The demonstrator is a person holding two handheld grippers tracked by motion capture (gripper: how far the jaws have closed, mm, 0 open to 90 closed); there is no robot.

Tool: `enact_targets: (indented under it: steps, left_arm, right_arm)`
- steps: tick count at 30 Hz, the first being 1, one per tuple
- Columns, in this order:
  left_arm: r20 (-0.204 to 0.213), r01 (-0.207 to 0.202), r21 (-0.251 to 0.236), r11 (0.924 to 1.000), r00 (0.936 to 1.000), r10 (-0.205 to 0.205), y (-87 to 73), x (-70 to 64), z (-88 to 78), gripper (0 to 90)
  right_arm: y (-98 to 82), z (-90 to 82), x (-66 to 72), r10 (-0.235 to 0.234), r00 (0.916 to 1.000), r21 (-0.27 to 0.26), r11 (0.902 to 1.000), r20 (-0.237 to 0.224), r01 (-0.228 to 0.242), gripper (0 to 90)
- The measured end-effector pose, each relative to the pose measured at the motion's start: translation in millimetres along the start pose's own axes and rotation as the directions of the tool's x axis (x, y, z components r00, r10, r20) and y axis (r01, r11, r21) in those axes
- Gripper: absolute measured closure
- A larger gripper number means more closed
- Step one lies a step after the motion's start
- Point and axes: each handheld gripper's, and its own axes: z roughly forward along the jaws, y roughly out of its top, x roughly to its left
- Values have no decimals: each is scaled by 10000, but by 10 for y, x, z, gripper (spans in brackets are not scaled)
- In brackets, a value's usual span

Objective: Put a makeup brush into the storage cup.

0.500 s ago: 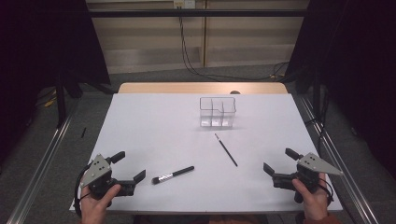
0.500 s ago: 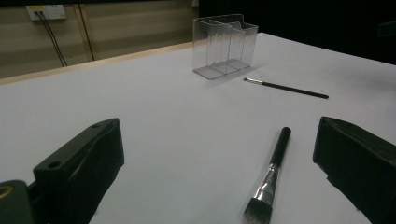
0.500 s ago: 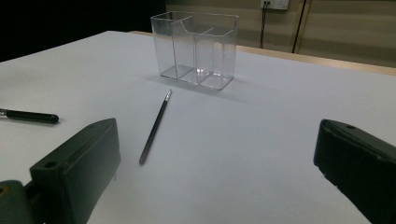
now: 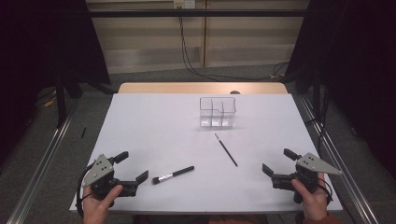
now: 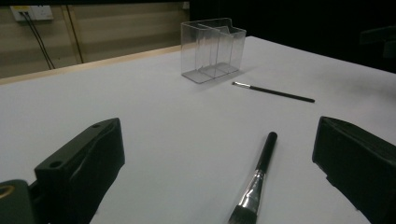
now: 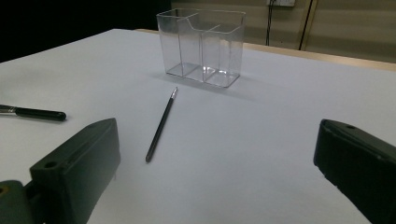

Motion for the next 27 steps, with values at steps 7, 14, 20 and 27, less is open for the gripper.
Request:
enact_targets:
  steps: [7,14,20,27]
  left_arm:
    - [251,-57,-83,9999,9997,59,65,-12,54,18]
    - [441,-274,55,9996,9987,271,143,-42,114,21]
    - [848,-501,242,9985,9952,479,234,-67,288,41]
    - [1172,-707,217,9973,9908,677,341,-120,442,41]
  right_arm:
    - [0,-14,32,-122,9999,-42,9999,45,122,0]
    - [7,-18,58,-245,9997,-113,9996,53,245,0]
    - [6,-8,55,-246,9997,-130,9996,-17,246,0]
    - [7,-5,62,-246,9997,-157,9996,-51,245,0]
